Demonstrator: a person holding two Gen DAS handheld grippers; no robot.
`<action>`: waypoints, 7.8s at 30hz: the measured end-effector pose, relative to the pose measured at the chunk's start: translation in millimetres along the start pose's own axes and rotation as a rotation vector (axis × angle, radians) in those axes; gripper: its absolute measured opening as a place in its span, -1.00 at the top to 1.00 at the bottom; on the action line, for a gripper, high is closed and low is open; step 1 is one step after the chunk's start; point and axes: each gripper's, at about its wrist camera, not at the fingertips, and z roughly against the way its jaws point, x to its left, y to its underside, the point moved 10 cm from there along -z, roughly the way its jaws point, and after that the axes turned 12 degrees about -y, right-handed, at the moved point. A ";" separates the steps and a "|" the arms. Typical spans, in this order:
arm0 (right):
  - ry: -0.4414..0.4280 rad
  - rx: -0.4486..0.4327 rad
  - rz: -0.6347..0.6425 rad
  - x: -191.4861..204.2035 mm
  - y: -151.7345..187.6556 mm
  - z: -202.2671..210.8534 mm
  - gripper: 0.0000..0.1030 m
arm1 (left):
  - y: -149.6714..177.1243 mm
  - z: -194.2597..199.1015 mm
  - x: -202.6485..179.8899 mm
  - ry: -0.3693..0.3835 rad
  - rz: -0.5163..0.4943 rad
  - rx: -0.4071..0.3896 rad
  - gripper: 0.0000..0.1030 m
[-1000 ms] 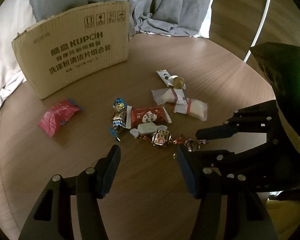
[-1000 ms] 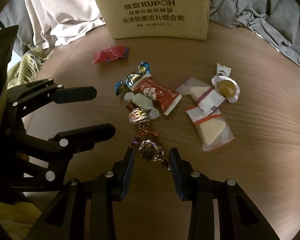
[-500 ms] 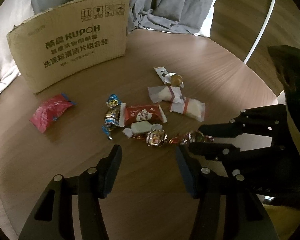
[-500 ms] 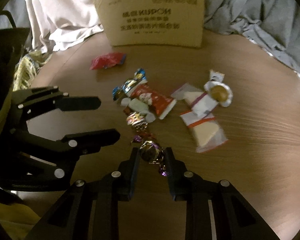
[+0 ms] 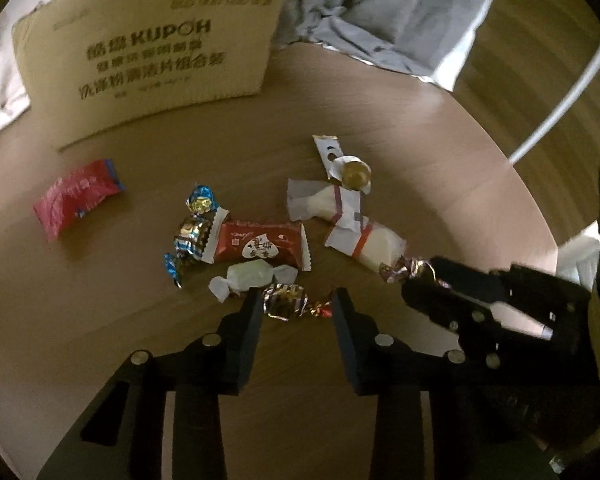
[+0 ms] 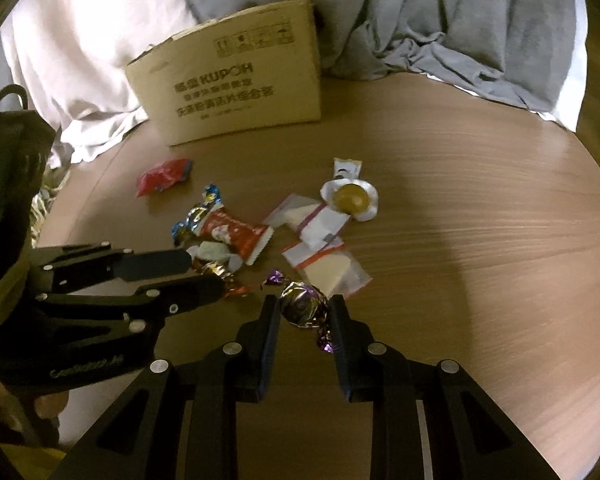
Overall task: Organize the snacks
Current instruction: 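Grasp the gold-and-red wrapped candy with the left tool while the right tool holds its candy, then carry both held candies up over the cardboard box, then open both tools to drop the candies into the box, then grasp the blue-gold candy with the left tool while the right tool grasps a white-red triangle packet, then lift the held candy and triangle packet off the table with both tools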
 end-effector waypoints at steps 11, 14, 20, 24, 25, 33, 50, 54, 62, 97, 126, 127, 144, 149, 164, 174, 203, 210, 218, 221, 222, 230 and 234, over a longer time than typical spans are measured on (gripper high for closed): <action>-0.042 -0.018 -0.045 -5.2 0.7 -3.8 0.49 | 9.6 -3.4 3.2 -0.090 -0.012 0.028 0.45; -0.046 -0.008 -0.028 -1.1 2.2 -5.6 0.49 | 21.0 1.8 12.8 -0.105 -0.018 0.039 0.45; -0.065 0.007 0.005 9.6 4.8 -10.5 0.49 | 25.6 9.1 13.9 -0.086 -0.017 0.027 0.45; -0.070 0.011 0.004 10.6 6.0 -11.0 0.49 | 25.6 4.0 13.6 -0.064 0.009 0.051 0.45; -0.068 0.011 0.003 10.1 6.2 -10.8 0.49 | 26.6 3.2 12.7 -0.065 0.007 0.055 0.45; -0.063 0.018 -0.008 6.1 8.1 -12.3 0.49 | 25.1 -4.5 7.0 -0.058 -0.002 0.061 0.54; -0.069 -0.034 0.037 24.8 -17.1 3.9 0.49 | -14.8 45.6 25.0 -0.077 -0.015 -0.120 0.54; -0.070 -0.095 0.059 35.6 -40.7 16.0 0.49 | -37.1 73.5 37.0 -0.110 -0.019 -0.209 0.54; -0.087 -0.230 0.136 65.9 -99.8 40.4 0.49 | -87.3 122.9 59.3 -0.131 -0.009 -0.362 0.54; -0.103 -0.301 0.239 95.1 -304.8 -13.7 0.48 | -255.2 105.4 161.2 -0.230 0.021 -0.418 0.35; 0.023 -0.313 0.213 58.7 -207.3 50.2 0.14 | -157.4 161.5 93.9 -0.281 -0.087 -0.541 -0.39; 0.032 -0.310 0.212 56.5 -201.0 52.6 0.14 | -151.4 159.2 90.4 -0.284 -0.095 -0.535 -0.39; 0.081 -0.129 0.092 17.1 -98.8 32.7 0.14 | -73.1 99.8 67.3 -0.267 -0.147 -0.373 -0.39; 0.087 -0.044 0.027 7.0 -67.4 14.3 0.14 | -57.3 78.3 71.5 -0.266 -0.135 -0.321 -0.38; 0.102 0.129 -0.114 -19.5 -11.5 -29.7 0.14 | -35.1 4.2 70.2 -0.182 -0.093 -0.148 0.00; 0.125 0.157 -0.084 -25.5 -12.9 -37.3 0.14 | -36.4 -14.5 68.3 -0.135 -0.078 -0.094 0.14; 0.004 0.126 -0.113 -15.2 -12.4 -33.8 0.14 | -24.6 16.1 45.2 -0.055 -0.045 -0.112 0.62; 0.048 0.096 -0.064 -15.9 -14.5 -32.1 -0.30 | -23.0 16.3 48.7 -0.059 -0.023 -0.111 0.62; 0.090 0.141 -0.051 -23.6 -8.5 -46.4 -0.30 | -17.4 16.1 51.0 -0.067 -0.017 -0.105 0.62; 0.112 0.142 -0.015 -22.0 -5.3 -46.7 -0.23 | -16.9 15.5 50.0 -0.063 -0.014 -0.101 0.62; 0.121 0.140 -0.001 -21.7 -4.9 -45.9 -0.02 | -16.9 15.8 49.9 -0.064 -0.015 -0.102 0.62; 0.105 0.110 -0.009 -20.8 -4.0 -37.4 0.33 | -17.0 19.2 44.2 -0.059 -0.023 -0.110 0.62; 0.105 0.094 0.002 -17.6 -4.0 -33.9 0.39 | -17.5 21.7 43.0 -0.058 -0.023 -0.115 0.62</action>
